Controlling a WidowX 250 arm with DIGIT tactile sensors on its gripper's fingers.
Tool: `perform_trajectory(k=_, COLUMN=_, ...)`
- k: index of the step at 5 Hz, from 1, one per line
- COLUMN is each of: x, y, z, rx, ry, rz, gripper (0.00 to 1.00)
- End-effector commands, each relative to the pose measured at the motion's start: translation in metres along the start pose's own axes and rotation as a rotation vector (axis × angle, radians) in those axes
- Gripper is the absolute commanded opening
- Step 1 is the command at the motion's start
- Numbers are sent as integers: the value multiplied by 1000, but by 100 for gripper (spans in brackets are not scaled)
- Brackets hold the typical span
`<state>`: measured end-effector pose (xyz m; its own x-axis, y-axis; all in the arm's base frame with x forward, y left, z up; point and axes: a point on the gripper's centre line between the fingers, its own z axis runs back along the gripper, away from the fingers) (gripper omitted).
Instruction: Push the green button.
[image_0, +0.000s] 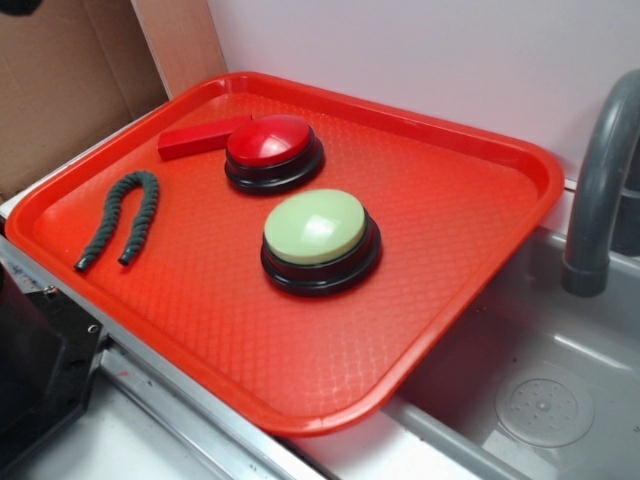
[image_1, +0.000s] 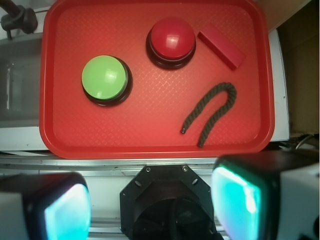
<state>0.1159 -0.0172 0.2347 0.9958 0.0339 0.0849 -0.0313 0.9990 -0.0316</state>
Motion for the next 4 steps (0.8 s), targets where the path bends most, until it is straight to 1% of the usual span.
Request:
perform_trajectory(k=1, x=0, y=0, z=0, rx=0, ry=0, rz=0, gripper=100)
perform_trajectory(k=2, x=18, y=-12, z=-49, rx=-8, ry=65, rz=15, gripper=100)
perform_trajectory(k=3, x=58, y=-35, z=-81, rx=-40, ry=119, rz=-7, gripper=100)
perform_trajectory(k=4, x=88, y=-58, z=-99, rx=51, ry=2, rz=140, gripper=100)
